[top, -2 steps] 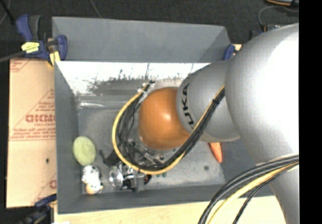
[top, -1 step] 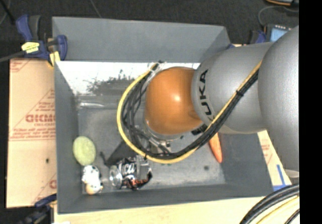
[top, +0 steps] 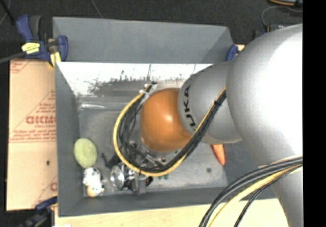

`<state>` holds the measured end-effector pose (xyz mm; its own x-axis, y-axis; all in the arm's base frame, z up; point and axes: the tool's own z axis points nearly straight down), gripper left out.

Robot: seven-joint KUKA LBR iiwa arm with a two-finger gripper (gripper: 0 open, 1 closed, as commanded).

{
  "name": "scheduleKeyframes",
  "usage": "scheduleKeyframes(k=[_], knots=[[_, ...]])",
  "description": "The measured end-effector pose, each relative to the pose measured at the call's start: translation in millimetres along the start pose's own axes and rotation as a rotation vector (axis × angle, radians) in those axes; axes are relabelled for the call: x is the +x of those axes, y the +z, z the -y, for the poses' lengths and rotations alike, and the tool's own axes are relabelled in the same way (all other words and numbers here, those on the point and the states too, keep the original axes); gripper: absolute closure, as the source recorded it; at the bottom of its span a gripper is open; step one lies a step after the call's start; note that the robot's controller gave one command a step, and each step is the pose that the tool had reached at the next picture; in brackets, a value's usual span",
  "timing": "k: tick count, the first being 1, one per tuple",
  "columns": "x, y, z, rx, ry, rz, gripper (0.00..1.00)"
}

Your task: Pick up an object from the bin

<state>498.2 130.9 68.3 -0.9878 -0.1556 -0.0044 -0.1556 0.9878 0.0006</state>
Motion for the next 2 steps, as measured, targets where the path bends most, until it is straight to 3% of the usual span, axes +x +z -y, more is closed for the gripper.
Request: scheduleKeyframes(k=[1,2], knots=[[-8.8,-5.3,-2.5,-0.003,-0.162,0.010,1.00],[-8.8,-5.3,-2.5,-0.003,-0.162,0.010,1.00]])
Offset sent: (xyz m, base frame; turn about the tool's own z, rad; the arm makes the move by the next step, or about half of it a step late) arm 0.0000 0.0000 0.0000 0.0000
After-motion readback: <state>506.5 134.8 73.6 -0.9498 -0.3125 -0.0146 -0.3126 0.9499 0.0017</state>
